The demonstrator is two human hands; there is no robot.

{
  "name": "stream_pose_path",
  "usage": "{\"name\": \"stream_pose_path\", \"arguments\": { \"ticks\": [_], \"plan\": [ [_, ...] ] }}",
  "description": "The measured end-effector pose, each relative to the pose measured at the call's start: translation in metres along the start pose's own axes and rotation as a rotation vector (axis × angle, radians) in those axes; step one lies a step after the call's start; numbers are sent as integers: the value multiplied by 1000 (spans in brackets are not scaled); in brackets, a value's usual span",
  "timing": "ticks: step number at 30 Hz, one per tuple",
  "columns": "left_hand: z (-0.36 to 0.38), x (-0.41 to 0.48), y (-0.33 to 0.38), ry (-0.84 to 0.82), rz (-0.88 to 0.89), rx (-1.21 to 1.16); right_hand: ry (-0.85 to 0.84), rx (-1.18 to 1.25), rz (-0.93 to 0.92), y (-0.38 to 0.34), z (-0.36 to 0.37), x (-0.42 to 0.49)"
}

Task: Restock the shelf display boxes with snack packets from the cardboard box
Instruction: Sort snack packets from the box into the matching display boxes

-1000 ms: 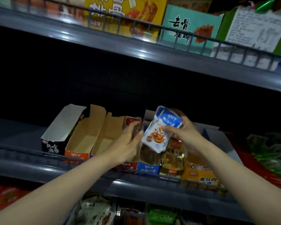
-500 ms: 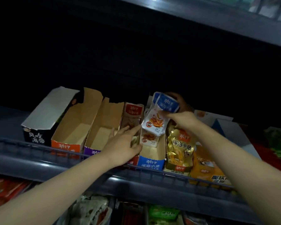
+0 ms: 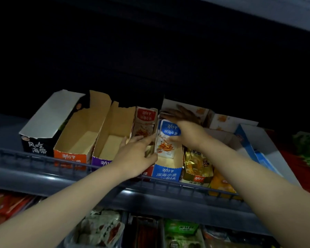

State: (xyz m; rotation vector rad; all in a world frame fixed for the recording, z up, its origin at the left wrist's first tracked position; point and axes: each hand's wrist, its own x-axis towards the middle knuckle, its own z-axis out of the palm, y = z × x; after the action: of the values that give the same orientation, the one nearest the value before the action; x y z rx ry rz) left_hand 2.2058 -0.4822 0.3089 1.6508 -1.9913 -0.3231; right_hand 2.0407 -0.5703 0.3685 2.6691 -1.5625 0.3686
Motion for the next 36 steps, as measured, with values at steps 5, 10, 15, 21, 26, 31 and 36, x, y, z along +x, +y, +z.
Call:
{"name": "stream_pose_path", "arguments": {
  "ticks": [5, 10, 15, 21, 26, 31, 36],
  "plan": [
    [1, 2, 1, 0, -21, -19, -158, 25, 34, -1, -11, -2],
    [1, 1, 4, 23, -27, -12, -268, -49, 92, 2, -19, 7],
    [0, 0, 5, 21, -35, -16, -308, -61, 89, 4, -12, 9],
    [1, -1, 1, 85, 27, -6, -270, -79, 23, -1, -19, -1],
    [-5, -23, 8, 199, 104, -90, -55, -56, -32, -4, -28, -20],
    [9, -84, 8, 320, 224, -231, 137, 36, -108, -18, -17, -93],
    [49, -165, -20, 220, 241, -235, 170, 175, -155, -47, 24, -185]
  ]
}}
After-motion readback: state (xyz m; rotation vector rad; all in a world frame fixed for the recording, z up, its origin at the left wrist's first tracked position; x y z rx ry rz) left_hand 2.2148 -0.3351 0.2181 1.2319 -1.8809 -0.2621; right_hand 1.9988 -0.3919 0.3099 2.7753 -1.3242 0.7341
